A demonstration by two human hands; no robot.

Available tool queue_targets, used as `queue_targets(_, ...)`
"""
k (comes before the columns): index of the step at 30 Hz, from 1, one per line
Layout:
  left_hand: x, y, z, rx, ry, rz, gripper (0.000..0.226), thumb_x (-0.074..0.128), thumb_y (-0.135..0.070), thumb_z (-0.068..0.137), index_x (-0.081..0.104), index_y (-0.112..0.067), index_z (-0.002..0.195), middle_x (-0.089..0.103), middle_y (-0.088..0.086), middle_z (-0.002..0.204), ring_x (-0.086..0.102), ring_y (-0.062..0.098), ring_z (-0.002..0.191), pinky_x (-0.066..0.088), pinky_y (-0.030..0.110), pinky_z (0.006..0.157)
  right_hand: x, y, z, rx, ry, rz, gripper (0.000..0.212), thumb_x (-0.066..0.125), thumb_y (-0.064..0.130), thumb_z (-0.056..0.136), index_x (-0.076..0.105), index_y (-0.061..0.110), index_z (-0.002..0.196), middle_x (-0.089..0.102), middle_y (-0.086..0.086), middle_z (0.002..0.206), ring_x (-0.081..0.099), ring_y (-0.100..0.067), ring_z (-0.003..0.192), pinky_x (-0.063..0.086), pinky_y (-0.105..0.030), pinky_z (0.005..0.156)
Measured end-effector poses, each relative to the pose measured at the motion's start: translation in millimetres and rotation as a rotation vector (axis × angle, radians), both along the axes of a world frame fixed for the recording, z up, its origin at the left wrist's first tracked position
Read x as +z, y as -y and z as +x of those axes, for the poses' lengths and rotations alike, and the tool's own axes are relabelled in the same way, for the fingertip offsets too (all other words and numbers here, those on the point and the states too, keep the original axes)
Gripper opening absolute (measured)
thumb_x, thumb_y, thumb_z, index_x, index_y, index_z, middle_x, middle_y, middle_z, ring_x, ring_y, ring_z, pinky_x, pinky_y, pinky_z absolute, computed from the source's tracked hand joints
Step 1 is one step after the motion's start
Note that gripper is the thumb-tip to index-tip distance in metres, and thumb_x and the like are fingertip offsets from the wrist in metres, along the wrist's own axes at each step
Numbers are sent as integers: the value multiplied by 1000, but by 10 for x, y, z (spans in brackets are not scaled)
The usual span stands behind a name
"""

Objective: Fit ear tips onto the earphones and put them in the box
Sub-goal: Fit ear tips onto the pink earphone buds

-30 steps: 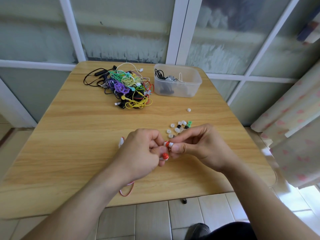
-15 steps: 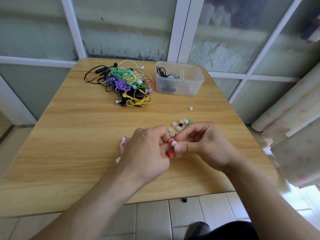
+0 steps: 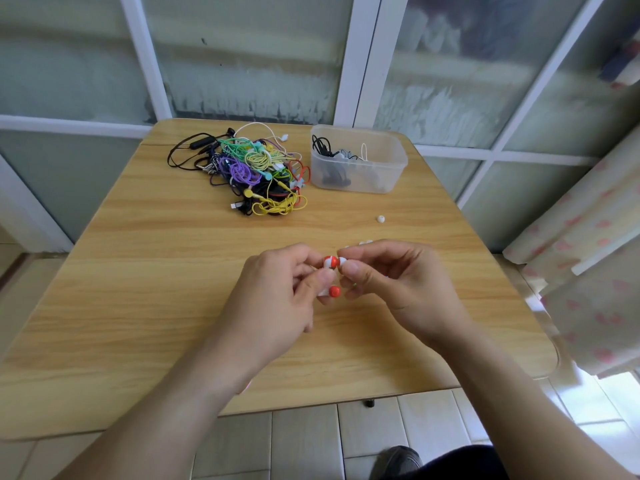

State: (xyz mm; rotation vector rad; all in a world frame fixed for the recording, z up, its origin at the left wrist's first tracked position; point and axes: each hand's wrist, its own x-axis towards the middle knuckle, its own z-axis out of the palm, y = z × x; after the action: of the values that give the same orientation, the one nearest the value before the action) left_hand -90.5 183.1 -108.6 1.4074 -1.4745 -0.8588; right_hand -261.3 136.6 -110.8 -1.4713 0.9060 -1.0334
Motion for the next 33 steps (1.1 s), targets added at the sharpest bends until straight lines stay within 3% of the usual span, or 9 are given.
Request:
queue_targets(2, 1, 4, 20, -14, -27, 29, 11, 60, -23, 94, 68, -21, 88, 67, -1, 56, 59, 24, 44, 38, 17, 42, -1, -11, 5, -8, -44, -50, 18, 74, 14, 78, 75, 5, 93, 75, -13, 84, 71, -29, 72, 59, -36, 66)
queue_targets(5, 9, 13, 37, -40, -26, 45, 16, 58, -29, 95, 68, -20, 85, 61, 5, 46, 51, 13, 39, 36, 17, 45, 6, -28, 5, 7, -96, -122, 15, 75, 11, 80, 75, 6, 95, 75, -12, 81, 70, -35, 70, 60, -40, 69)
queue_targets(10, 39, 42, 70, -105, -132, 95, 15, 61, -21, 93, 63, -9, 85, 71, 7, 65, 48, 18, 37, 36, 20, 40, 31, -32, -20, 26, -138, -154, 11, 76, 10, 81, 76, 10, 92, 76, -3, 84, 68, -23, 66, 57, -32, 67)
queue_targets(13, 26, 52, 81, -126, -159, 118, 13, 62, -17, 93, 63, -7, 84, 69, 9, 65, 49, 18, 37, 43, 27, 41, 26, -20, -35, 33, -117, -140, 13, 76, 14, 78, 76, 11, 90, 75, -2, 84, 69, -21, 65, 56, -29, 65)
queue_targets(16, 9, 58, 94, -128, -145, 132, 12, 62, -17, 92, 63, -10, 82, 68, 8, 62, 48, 16, 36, 40, 25, 41, 26, -17, -28, 78, -80, -128, 15, 75, 14, 75, 74, 10, 90, 75, -2, 79, 69, -16, 65, 55, -26, 64)
queue_targets(23, 3, 58, 109, -152, -75, 136, 12, 64, -14, 91, 63, -10, 80, 65, 6, 59, 48, 14, 35, 39, 22, 40, -21, 6, -41, 170, 23, -43, 11, 72, 9, 77, 76, 8, 87, 70, -27, 82, 67, -25, 66, 58, -33, 67)
queue_targets(27, 11, 57, 115, -164, -60, 134, 13, 62, -15, 93, 64, -11, 81, 64, 3, 58, 50, 18, 39, 36, 21, 39, -72, 8, -31, 219, 119, 73, 11, 72, 11, 77, 76, 12, 86, 72, -14, 78, 67, -22, 66, 57, -31, 66)
queue_targets(33, 13, 57, 127, -141, -121, 138, 12, 61, -16, 93, 62, -12, 81, 65, 4, 59, 43, 14, 33, 35, 23, 42, -65, 40, -48, 222, 178, 119, 25, 82, 22, 70, 76, 13, 93, 72, -13, 84, 68, -25, 72, 57, -33, 70)
